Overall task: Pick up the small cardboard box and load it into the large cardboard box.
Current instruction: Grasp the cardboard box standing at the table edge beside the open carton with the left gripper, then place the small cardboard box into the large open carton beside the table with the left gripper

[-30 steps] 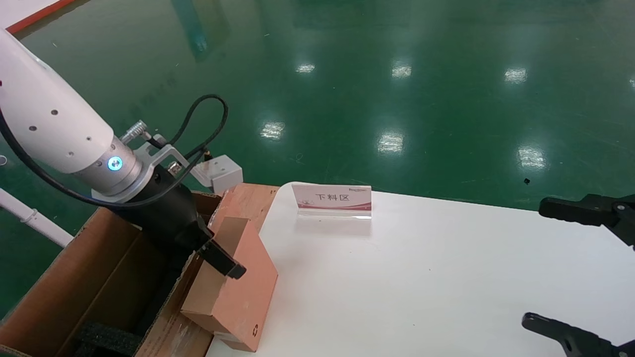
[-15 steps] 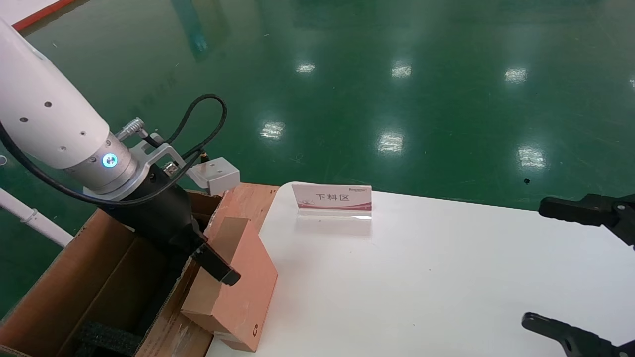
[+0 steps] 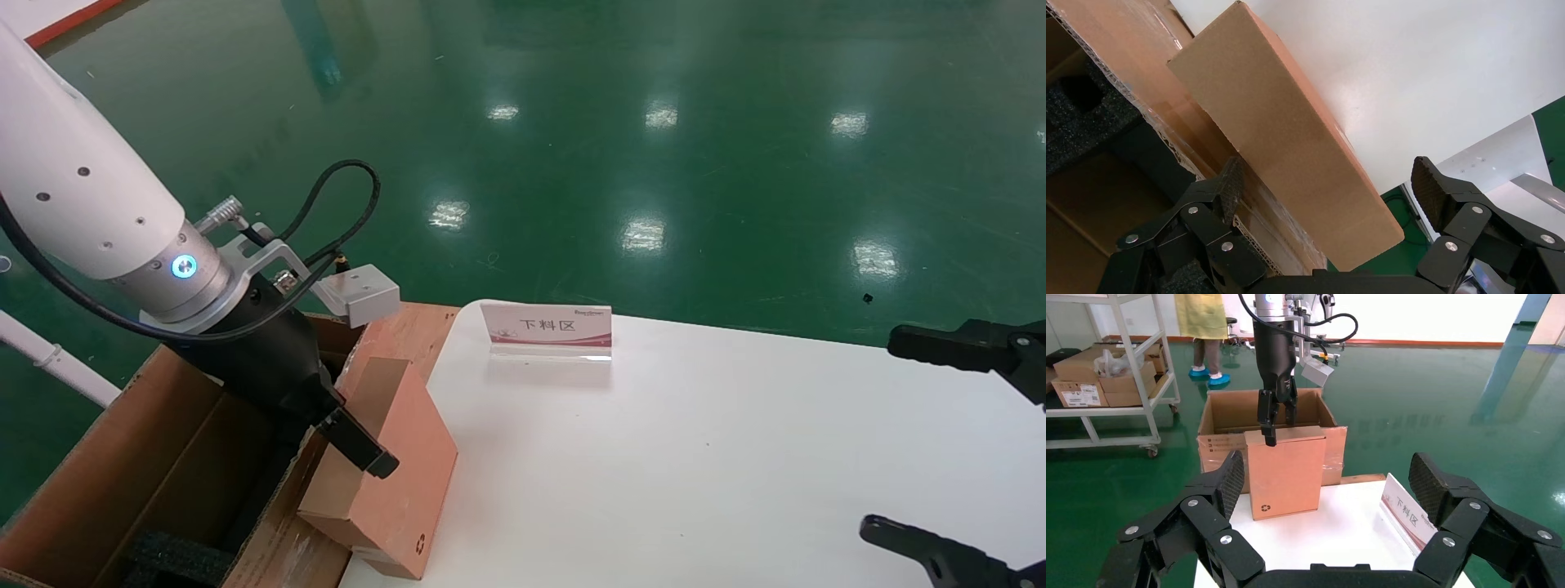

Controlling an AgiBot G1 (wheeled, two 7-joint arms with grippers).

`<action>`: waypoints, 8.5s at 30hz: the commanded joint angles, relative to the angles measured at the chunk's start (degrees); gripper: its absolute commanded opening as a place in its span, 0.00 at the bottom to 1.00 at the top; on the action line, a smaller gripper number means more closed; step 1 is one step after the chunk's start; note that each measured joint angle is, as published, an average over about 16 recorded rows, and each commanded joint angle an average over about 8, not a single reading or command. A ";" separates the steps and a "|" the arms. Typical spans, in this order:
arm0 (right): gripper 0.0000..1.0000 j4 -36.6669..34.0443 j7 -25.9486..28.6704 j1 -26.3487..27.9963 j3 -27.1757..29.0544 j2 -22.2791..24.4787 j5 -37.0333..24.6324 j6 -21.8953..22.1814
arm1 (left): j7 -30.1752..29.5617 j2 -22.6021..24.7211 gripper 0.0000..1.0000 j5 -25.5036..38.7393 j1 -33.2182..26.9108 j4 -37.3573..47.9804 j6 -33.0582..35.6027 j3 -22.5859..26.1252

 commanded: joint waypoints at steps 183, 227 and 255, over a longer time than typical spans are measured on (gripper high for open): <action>1.00 -0.12 -0.25 0.14 -0.45 0.15 0.30 0.14 | -0.18 -17.83 0.00 14.89 -32.57 1.03 -0.21 35.96; 1.00 -0.12 -0.31 0.17 -0.59 0.21 0.39 0.20 | -2.83 -17.02 0.00 17.70 -25.30 1.54 -9.64 34.68; 1.00 -0.12 -0.36 0.19 -0.67 0.24 0.45 0.24 | -2.72 -16.86 0.00 18.39 -18.44 4.21 -16.80 36.28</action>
